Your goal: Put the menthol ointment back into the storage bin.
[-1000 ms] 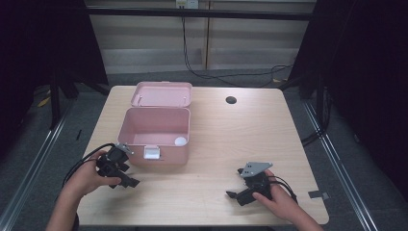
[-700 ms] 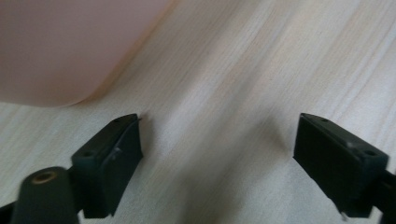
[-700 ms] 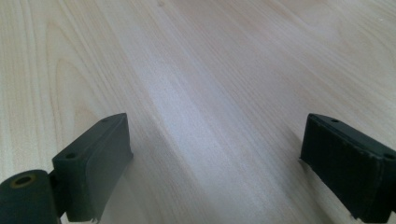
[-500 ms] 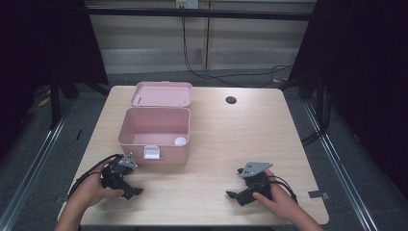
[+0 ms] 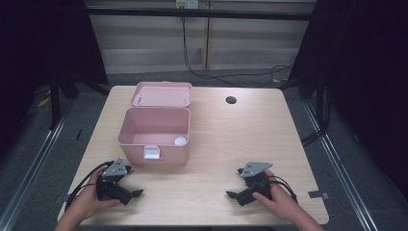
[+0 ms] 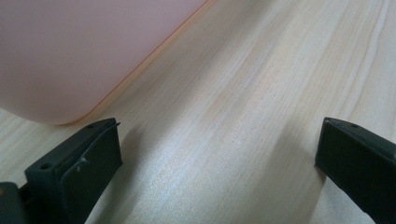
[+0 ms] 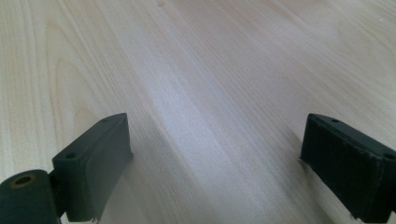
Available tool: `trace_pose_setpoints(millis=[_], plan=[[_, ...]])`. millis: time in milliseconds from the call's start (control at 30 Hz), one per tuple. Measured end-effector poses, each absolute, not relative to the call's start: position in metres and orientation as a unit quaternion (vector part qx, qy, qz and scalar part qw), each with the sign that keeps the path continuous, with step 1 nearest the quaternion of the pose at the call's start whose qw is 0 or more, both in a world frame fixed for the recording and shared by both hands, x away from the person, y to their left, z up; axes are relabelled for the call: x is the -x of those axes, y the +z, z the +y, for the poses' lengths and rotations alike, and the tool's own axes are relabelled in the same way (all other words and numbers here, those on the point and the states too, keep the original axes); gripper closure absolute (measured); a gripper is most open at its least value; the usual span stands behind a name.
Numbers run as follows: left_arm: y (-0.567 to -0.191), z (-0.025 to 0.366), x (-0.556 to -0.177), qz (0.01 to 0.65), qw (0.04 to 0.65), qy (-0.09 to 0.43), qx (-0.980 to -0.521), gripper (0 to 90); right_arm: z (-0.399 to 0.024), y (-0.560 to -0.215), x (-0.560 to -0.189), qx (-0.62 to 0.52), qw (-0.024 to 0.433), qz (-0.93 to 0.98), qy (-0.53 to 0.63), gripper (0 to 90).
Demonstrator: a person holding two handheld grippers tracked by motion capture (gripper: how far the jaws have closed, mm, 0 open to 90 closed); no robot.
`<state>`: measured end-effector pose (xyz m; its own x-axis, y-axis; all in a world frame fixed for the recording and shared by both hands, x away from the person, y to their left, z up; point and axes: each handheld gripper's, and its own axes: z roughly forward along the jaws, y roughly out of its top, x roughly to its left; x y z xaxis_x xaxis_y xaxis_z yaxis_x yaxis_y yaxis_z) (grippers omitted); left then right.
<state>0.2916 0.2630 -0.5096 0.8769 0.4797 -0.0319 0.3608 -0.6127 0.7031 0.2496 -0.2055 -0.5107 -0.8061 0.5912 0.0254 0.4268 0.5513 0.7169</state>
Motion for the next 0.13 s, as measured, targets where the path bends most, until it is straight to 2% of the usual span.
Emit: trace_pose_setpoints(millis=[133], plan=[[-0.5096, 0.263, -0.2916, 0.235, 0.372, 0.08, -0.894, 0.0, -0.2056, -0.5107, -0.2496, -0.291, 0.111, 0.874, 0.374, 8.0]])
